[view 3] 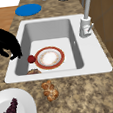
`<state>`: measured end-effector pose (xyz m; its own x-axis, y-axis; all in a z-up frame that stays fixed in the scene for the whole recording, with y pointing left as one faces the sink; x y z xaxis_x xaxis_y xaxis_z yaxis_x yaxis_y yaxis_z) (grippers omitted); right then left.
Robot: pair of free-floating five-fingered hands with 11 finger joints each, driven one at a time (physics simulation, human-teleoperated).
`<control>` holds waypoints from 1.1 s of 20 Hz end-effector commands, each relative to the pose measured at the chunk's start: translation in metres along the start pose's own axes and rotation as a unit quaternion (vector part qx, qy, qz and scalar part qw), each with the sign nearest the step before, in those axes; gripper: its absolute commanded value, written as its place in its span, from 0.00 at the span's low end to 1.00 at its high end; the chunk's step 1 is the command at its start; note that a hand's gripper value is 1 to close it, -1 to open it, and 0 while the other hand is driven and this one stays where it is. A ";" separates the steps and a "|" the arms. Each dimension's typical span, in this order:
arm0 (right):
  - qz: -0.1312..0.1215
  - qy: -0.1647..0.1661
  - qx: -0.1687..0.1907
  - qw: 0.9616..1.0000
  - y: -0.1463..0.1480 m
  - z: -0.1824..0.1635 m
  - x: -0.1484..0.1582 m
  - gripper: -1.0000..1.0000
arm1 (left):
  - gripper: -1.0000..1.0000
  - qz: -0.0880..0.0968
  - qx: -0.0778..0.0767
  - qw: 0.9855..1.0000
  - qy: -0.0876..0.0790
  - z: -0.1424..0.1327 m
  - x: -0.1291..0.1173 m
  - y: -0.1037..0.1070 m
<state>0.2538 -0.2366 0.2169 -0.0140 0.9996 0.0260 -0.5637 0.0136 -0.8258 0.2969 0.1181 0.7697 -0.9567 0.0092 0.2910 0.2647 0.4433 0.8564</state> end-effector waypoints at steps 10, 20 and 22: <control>0.000 0.000 0.000 1.000 0.000 0.000 0.000 0.50 | 1.00 -0.004 0.018 0.999 -0.034 -0.020 -0.074 -0.014; 0.000 0.000 0.000 1.000 0.000 0.000 0.000 0.50 | 1.00 -0.002 0.009 1.000 -0.022 -0.030 -0.157 -0.047; 0.000 0.000 0.000 1.000 0.000 0.000 0.000 0.50 | 1.00 -0.001 0.007 1.000 -0.018 -0.032 -0.174 -0.054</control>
<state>0.2538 -0.2366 0.2169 -0.0140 0.9996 0.0260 -0.5637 0.0136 -0.8258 0.4329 0.0715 0.6991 -0.9585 0.0196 0.2844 0.2611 0.4608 0.8482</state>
